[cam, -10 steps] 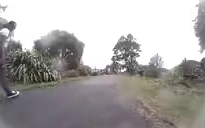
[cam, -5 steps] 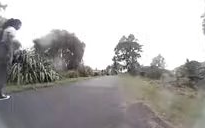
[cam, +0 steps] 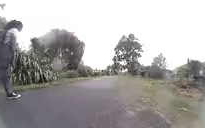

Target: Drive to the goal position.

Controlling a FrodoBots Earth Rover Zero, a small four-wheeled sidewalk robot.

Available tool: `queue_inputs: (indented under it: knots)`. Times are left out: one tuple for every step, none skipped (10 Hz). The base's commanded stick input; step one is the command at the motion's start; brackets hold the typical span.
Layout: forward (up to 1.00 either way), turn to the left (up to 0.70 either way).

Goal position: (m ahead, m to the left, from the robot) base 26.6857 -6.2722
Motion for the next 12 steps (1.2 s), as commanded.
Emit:
queue_inputs:
  knots:
    - [0.85,0.0]
    - [0.85,0.0]
    - [0.85,0.0]
    - [0.85,0.0]
    - [0.85,0.0]
    - [0.85,0.0]
    - [0.85,0.0]
    - [0.85,0.0]
    - [0.85,-0.06]
    - [0.85,-0.27]
    - [0.85,-0.34]
    - [0.85,-0.3]
